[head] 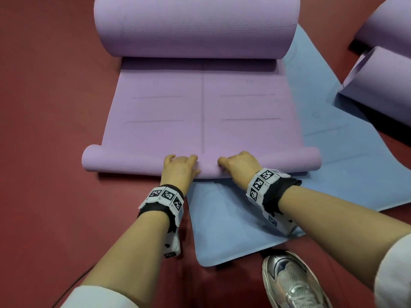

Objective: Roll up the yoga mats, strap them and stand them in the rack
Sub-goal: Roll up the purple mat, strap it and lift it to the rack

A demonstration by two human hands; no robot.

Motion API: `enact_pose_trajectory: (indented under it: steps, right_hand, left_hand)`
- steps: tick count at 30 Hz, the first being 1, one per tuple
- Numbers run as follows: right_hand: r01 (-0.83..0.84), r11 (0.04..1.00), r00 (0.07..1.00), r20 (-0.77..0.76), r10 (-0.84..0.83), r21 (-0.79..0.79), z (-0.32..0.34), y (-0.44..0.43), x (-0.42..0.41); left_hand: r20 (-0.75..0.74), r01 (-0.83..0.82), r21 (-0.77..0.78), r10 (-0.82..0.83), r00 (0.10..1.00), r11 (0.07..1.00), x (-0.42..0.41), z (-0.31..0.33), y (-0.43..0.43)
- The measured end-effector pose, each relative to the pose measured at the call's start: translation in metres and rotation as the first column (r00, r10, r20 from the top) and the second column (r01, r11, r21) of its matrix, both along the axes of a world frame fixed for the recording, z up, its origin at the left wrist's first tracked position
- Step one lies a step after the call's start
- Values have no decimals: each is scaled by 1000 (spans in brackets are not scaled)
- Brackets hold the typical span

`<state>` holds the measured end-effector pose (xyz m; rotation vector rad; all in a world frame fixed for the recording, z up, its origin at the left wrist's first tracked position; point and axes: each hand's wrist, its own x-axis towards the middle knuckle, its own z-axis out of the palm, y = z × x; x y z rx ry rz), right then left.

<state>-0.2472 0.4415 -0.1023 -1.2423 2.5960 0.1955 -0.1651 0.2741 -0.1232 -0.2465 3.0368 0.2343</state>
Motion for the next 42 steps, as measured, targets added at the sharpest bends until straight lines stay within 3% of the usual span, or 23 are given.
enact_pose_trajectory:
  steps: [6,8,11,12,14,16,18,20,23,27,30,32,35,42]
  right_hand:
    - [118,992,972,210,-107,-42,-3,-4,-23]
    - [112,993,986,124,-108,-26,-4,-6,-23]
    - [89,978,981,-155,-119,-189,-8,-5,-7]
    - [89,973,972,-197,-132,-212,-5,-5,-1]
    - [82,991,982,-161,-99,-108,-6,-5,5]
    - [62,998,981,-183,-65,-23,-3,-8,2]
    - [89,994,974,-205,-99,-60,3,-10,-4]
    - [106,993,987,-115,-110,-44,4,-9,-11]
    - [107,990,993,-48,-112,-89,-8,-4,-21]
    - [116,974,992,-20,-122,-195,-15,-3,-24]
    - [151,934,987,0,-160,-323,-20,-2,-24]
    - [125,965,992,4,-127,-231,-16,-2,-28]
    - [86,986,995,-32,-91,-146,-9,-4,-41]
    - [189,948,973,-78,-216,-257,-11,-11,-48]
  left_hand:
    - [-43,47,-164,-54,998,985,1,-5,-4]
    - [-21,59,-190,-64,998,980,-4,-2,-4]
    - [97,94,-215,-75,992,972,-13,-1,-6]
    - [110,109,-236,-85,990,966,-16,1,-7]
    - [97,102,-232,-81,992,967,-18,4,-5]
    - [58,67,-208,-56,997,976,-18,5,-5]
    - [-18,44,-183,-48,999,982,-15,4,-6]
    - [-77,37,-148,-49,996,988,-17,1,-9]
    - [-137,13,-96,-26,990,995,-22,-3,-12]
    - [-266,-48,-139,10,964,989,-23,-5,-9]
    - [-112,-51,-116,38,993,992,-20,0,-8]
    - [-31,-26,-127,22,999,992,-21,5,-10]
    - [-15,2,-160,-5,1000,987,-31,6,-14]
    - [-40,6,-88,-10,999,996,-46,9,-24]
